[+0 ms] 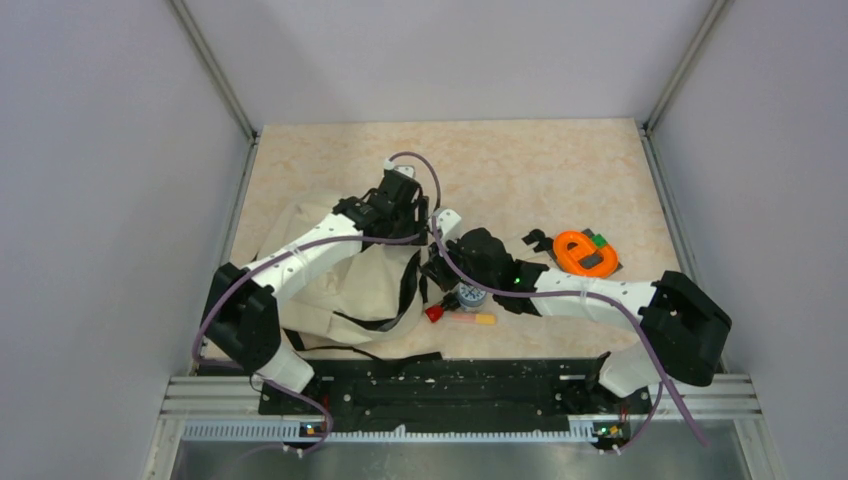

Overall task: Pack the student bag
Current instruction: Zip the student bag at the center of the board.

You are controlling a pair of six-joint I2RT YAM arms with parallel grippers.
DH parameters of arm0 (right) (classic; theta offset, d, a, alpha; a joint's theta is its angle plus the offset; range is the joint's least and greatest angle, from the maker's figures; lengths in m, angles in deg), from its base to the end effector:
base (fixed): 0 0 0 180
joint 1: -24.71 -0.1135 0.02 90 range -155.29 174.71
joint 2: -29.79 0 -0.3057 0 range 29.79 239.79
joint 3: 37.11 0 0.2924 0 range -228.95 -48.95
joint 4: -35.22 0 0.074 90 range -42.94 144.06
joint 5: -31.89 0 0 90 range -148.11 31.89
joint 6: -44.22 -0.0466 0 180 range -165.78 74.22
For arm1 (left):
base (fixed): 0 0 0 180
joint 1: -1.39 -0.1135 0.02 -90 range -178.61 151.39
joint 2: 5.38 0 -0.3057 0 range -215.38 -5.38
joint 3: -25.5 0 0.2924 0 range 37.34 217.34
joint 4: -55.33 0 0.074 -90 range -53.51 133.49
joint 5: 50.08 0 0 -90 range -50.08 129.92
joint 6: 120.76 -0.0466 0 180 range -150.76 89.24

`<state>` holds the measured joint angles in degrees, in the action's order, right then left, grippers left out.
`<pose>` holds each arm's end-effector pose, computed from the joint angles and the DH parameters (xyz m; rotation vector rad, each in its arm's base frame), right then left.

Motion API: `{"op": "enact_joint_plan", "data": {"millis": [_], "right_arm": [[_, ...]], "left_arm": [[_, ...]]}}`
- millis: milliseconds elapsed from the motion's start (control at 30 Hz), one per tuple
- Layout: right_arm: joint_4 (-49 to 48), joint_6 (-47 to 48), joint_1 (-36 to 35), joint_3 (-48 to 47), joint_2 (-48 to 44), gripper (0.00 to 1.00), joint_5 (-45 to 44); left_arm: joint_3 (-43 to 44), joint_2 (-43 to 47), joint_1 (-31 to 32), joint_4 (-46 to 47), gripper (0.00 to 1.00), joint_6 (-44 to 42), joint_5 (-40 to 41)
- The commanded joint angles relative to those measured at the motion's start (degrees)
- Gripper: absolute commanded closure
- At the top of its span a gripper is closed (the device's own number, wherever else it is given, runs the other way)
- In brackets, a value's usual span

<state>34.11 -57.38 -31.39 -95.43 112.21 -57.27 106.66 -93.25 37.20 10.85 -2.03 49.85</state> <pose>0.1989 0.2972 0.2500 -0.7881 1.9001 0.7711 0.3081 -0.2124 0.2914 0.0769 2.4655 -0.2826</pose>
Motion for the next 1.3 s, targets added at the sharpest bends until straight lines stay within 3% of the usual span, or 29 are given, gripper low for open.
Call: {"op": "enact_joint_plan", "data": {"millis": [0,100,233,333,500,967,1267], "right_arm": [[-2.98,0.86,-0.91,0.07,-1.30,1.00,-2.51],[-2.89,0.87,-0.86,0.20,-1.81,1.00,-6.10],[-3.37,0.97,-0.90,0.72,-3.22,1.00,-9.59],[-4.11,2.33,-0.91,1.10,-4.23,1.00,-8.78],[-3.24,4.86,-1.47,0.26,-5.25,1.00,-5.05],[-0.99,7.51,-7.77,-3.35,-8.37,1.00,-3.51],[0.73,6.32,-10.76,-2.20,-6.21,1.00,-2.75]], "left_arm": [[3.94,-2.82,0.97,-4.78,0.26,-2.65,1.56],[4.88,-3.92,1.55,-6.38,0.36,-3.10,2.37],[4.67,-3.99,1.89,-6.46,0.67,-2.94,2.45],[4.23,-3.05,1.89,-4.52,0.84,-2.28,1.87],[2.28,0.44,1.94,1.44,1.00,-0.15,3.33],[-7.61,10.51,1.88,21.91,1.00,2.04,11.93],[-3.38,6.84,-1.32,24.57,1.00,0.63,13.08]]}}
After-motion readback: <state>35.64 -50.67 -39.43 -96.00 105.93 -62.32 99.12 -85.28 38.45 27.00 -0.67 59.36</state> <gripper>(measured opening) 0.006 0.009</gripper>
